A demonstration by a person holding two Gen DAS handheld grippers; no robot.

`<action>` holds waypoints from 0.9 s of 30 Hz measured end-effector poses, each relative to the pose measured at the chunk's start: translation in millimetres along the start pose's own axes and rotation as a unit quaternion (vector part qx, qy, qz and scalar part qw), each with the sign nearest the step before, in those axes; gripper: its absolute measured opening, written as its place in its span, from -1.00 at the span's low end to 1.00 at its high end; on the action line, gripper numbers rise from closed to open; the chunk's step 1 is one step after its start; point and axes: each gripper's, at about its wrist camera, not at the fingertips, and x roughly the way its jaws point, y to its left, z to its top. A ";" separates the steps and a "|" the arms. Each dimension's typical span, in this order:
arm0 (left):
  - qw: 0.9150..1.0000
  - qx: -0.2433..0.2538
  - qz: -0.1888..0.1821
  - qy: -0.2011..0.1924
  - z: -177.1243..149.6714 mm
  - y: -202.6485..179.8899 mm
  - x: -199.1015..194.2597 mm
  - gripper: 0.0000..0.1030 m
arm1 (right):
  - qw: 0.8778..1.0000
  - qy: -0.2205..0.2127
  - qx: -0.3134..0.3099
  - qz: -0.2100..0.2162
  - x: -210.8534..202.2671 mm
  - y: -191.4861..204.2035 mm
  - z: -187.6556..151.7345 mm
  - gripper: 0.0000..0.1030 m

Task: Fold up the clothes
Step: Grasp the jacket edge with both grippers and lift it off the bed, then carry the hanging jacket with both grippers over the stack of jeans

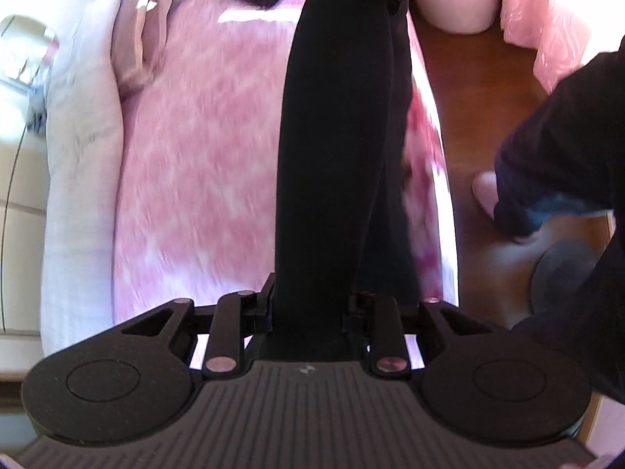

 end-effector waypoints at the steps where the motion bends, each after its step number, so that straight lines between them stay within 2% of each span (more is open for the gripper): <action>1: 1.000 0.008 -0.001 -0.006 16.0 3.4 -1.5 -0.54 | 1.000 0.005 0.009 -0.005 -10.1 -8.0 -9.6 -0.30; 6: 0.997 0.058 -0.006 -0.052 83.1 31.4 5.2 -0.54 | 0.997 0.042 0.055 -0.034 -53.4 -41.0 -52.1 -0.30; 9: 0.992 0.092 -0.005 -0.090 113.8 52.0 15.2 -0.54 | 0.992 0.073 0.088 -0.057 -73.5 -55.6 -74.6 -0.30; 16: 0.967 0.179 0.009 -0.180 202.3 97.2 38.9 -0.54 | 0.964 0.146 0.180 -0.127 -114.2 -95.3 -124.7 -0.30; 22: 0.943 0.245 0.024 -0.224 296.9 133.5 53.1 -0.54 | 0.938 0.181 0.238 -0.176 -136.1 -157.0 -179.9 -0.30; 25: 0.936 0.258 0.033 -0.236 353.1 152.0 65.9 -0.54 | 0.926 0.191 0.257 -0.199 -148.1 -188.8 -219.4 -0.30; 27: 0.935 0.260 0.040 -0.238 394.0 167.0 77.3 -0.54 | 0.923 0.192 0.259 -0.211 -153.4 -212.9 -252.7 -0.30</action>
